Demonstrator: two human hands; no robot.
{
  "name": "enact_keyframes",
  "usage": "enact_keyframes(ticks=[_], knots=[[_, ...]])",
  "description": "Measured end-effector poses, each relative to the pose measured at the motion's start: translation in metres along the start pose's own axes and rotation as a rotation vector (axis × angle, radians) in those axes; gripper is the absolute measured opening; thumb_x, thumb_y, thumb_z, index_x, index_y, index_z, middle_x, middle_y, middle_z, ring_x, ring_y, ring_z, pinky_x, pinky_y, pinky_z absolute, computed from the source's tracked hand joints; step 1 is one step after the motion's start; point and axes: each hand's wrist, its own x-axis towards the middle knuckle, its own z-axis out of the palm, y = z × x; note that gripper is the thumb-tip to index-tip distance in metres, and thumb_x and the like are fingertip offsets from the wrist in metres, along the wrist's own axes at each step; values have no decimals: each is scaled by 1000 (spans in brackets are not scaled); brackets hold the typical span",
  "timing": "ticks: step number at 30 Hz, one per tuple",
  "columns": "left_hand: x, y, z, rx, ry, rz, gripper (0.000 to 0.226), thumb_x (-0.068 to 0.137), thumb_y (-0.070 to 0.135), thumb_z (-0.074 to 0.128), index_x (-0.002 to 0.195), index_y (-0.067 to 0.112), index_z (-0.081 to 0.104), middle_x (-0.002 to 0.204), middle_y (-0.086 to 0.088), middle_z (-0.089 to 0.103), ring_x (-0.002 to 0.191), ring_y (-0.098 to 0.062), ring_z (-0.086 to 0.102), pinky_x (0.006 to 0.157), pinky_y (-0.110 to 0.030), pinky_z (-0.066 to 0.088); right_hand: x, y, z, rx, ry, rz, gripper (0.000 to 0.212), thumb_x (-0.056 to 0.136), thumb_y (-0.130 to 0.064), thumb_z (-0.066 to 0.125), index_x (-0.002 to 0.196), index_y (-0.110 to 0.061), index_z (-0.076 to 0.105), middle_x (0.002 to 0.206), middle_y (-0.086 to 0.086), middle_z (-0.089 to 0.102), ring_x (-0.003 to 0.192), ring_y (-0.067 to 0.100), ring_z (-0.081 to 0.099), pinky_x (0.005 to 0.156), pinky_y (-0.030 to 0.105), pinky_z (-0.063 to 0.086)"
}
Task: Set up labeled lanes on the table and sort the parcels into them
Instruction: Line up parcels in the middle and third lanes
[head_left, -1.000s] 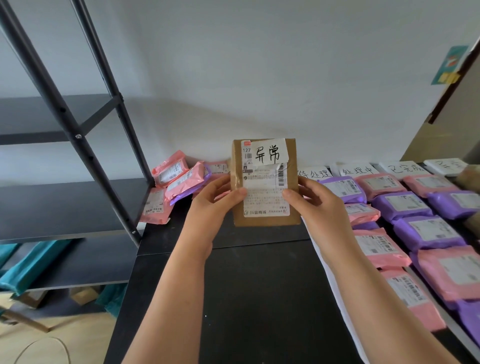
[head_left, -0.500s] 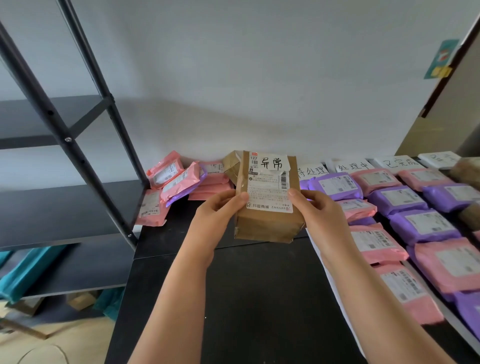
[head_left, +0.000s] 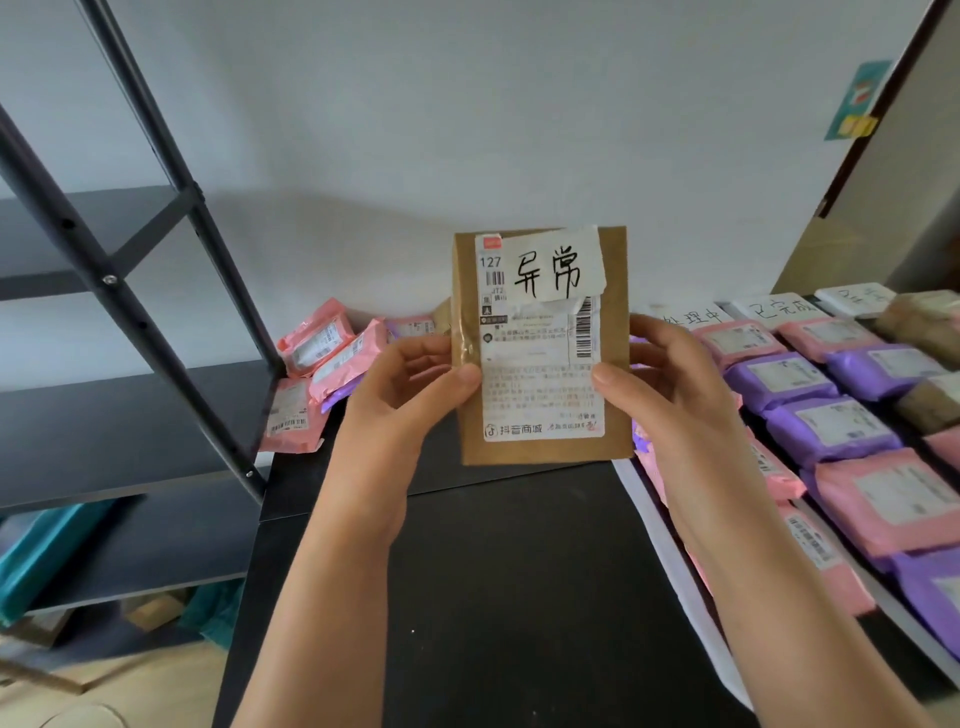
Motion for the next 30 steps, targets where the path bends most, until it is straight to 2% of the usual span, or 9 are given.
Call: enact_keyframes(ticks=[2, 6, 11, 13, 16, 19, 23, 27, 30], knots=[[-1, 5, -4, -11, -32, 64, 44, 76, 26, 76, 115, 11, 62, 115, -4, 71, 112, -24, 66, 98, -44, 50, -3, -6, 1, -1, -17, -43, 45, 78, -34, 78, 119, -31, 60, 112, -10, 70, 106, 13, 67, 86, 40, 58], [-4, 13, -10, -39, -91, 148, 40, 74, 13, 74, 111, 10, 59, 112, 2, 71, 113, -20, 65, 89, -32, 54, -6, -14, 3, 1, -34, -119, 47, 75, -30, 71, 119, -27, 57, 113, -7, 69, 107, 13, 65, 84, 35, 59], [-8, 18, -13, -82, -112, 189, 49, 69, 22, 74, 113, 9, 56, 118, -3, 70, 118, -24, 63, 90, -35, 56, -11, -18, 5, -4, -35, -158, 46, 76, -25, 70, 119, -25, 55, 112, -8, 70, 107, 13, 65, 82, 31, 57], [-9, 19, -12, -92, -119, 190, 50, 68, 21, 74, 113, 8, 56, 118, -4, 69, 117, -25, 63, 89, -33, 56, -15, -19, 5, 2, -29, -163, 47, 75, -26, 71, 119, -26, 56, 113, -7, 69, 108, 14, 64, 83, 35, 57], [-12, 19, -11, -86, -128, 188, 49, 67, 22, 74, 111, 9, 56, 115, -1, 70, 117, -24, 63, 87, -32, 54, -21, -20, 4, 12, -18, -162, 49, 72, -33, 71, 118, -27, 56, 114, -5, 69, 109, 17, 64, 88, 47, 57], [-15, 15, -9, -77, -149, 175, 49, 68, 23, 73, 111, 7, 54, 117, -5, 69, 117, -26, 63, 89, -37, 53, -29, -20, 0, 2, 7, -148, 45, 76, -26, 71, 119, -26, 56, 113, -7, 68, 109, 16, 64, 88, 48, 57], [-16, 3, 3, -82, -167, 124, 51, 66, 25, 74, 111, 8, 56, 118, -9, 70, 117, -27, 63, 97, -46, 50, -46, -15, -10, -6, 77, -105, 45, 78, -30, 72, 121, -28, 59, 116, -6, 68, 111, 16, 64, 91, 50, 56], [-20, -13, 38, -33, -231, 28, 42, 72, 21, 75, 111, 11, 62, 112, -1, 73, 110, -18, 67, 94, -37, 51, -68, -4, -37, -40, 208, -6, 35, 90, -26, 71, 123, -32, 61, 116, -9, 69, 108, 13, 66, 89, 47, 57], [-31, -24, 75, 6, -296, -49, 36, 79, 19, 77, 112, 13, 64, 109, 3, 74, 104, -14, 69, 89, -31, 53, -87, 3, -66, -51, 327, 62, 35, 89, -22, 70, 122, -31, 63, 110, -11, 71, 103, 8, 67, 85, 38, 58]])
